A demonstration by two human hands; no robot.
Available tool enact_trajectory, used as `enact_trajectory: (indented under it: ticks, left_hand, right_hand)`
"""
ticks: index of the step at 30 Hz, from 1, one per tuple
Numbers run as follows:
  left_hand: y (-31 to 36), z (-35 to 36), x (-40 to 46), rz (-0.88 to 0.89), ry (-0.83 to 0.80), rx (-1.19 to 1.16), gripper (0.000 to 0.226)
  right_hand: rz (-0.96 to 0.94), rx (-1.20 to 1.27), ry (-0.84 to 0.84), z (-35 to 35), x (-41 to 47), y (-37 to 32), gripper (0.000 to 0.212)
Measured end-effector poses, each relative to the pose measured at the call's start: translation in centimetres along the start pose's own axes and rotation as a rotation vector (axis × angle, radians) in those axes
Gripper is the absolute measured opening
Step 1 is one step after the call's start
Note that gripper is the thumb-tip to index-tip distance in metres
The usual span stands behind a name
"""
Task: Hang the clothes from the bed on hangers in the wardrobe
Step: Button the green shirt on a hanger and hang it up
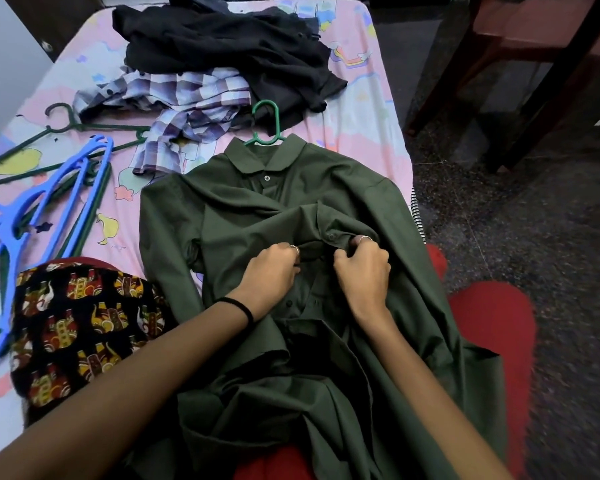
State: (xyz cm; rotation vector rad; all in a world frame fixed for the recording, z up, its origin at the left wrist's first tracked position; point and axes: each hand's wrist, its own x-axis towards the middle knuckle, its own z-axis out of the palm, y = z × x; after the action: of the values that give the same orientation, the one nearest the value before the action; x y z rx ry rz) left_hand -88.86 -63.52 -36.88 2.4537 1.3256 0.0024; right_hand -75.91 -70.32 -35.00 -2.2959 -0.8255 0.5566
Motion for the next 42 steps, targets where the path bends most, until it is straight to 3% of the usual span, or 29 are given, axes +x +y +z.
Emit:
enact_trajectory:
  ticks: [3, 6, 14, 18, 21, 23, 30, 37, 42]
  left_hand:
    - [-0.6, 0.3, 0.1, -0.053, 0.044, -0.132, 0.005]
    - [-0.9, 0.6, 0.0, -0.038, 0.088, -0.154, 0.011]
    - [0.1, 0.4, 0.3, -0.011, 0.175, -0.005, 0.025]
    - [1.0, 0.6, 0.6, 0.004, 0.137, 0.097, 0.028]
    - [1.5, 0.7, 0.8, -0.022, 0.098, 0.166, 0.027]
    - [1.7, 0.9, 0.7, -0.043, 0.094, 0.163, 0.025]
    - [2.2, 1.4, 1.0, -0.103, 0.041, 0.135, 0.025]
    - [0.9, 0.7, 1.5, -0.248, 0.069, -0.313, 0.010]
    - [0.4, -0.1, -1.2, -0.431, 0.191, -0.623, 0.004]
  right_hand:
    - [0.029, 0.141, 0.010, 0.1, 0.6, 0.6, 0.026]
    - [0.028, 0.187, 0.010, 0.3, 0.7, 0.8, 0.016]
    - [0.050, 0.288, -0.049, 0.2, 1.0, 0.9, 0.021]
    - [0.112, 0.344, -0.233, -0.2, 1.2, 0.7, 0.021]
    - [0.258, 0.595, -0.429, -0.6, 1.3, 0.4, 0.014]
    - [0.304, 0.726, -0.486, -0.8, 1.2, 0.3, 0.020]
    - [0.173, 0.770, -0.659, -0.8, 1.2, 0.5, 0.023]
    - [0.106, 0.706, -0.674, -0.7, 0.4, 0.7, 0.023]
    - [0.066, 0.648, -0.631, -1.3, -0.1, 0.8, 0.031]
